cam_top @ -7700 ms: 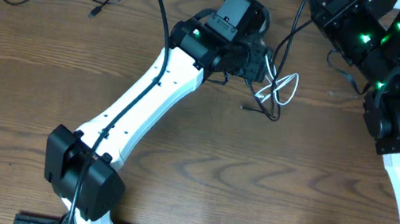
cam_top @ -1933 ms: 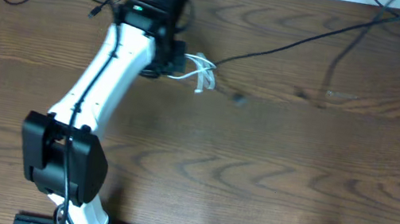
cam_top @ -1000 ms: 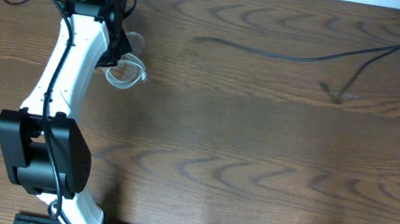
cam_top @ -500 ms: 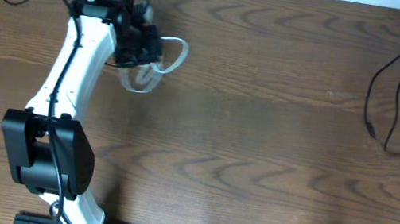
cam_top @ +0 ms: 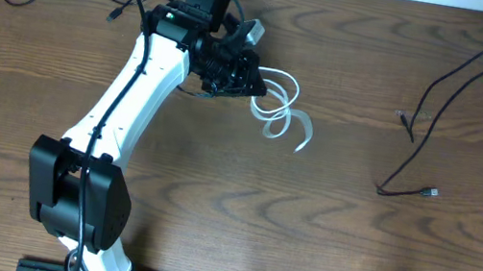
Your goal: Untangle cables
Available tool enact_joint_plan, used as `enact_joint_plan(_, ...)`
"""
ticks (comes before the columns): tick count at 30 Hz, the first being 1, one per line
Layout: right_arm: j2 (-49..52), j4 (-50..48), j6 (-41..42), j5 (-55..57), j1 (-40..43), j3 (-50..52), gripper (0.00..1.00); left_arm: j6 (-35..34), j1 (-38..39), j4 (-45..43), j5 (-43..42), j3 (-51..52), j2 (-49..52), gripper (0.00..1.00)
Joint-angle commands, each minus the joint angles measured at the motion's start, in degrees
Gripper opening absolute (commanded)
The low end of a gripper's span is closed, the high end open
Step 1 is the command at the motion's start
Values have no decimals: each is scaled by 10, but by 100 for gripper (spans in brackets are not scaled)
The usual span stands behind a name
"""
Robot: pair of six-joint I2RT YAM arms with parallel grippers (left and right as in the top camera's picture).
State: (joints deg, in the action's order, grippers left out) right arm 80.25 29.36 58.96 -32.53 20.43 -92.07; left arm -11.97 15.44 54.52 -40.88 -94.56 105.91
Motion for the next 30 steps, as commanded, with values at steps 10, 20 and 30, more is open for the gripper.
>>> enact_joint_plan(10,-2,0,-25,-3,-29,-2,1,-31,85,13,185,3,-16,91)
enact_joint_plan(20,-2,0,-38,0,-52,-2,2,53,134,38,330,2,-17,94)
enact_joint_plan(30,-2,0,-37,0,-52,-2,1,-61,139,139,545,2,-11,94)
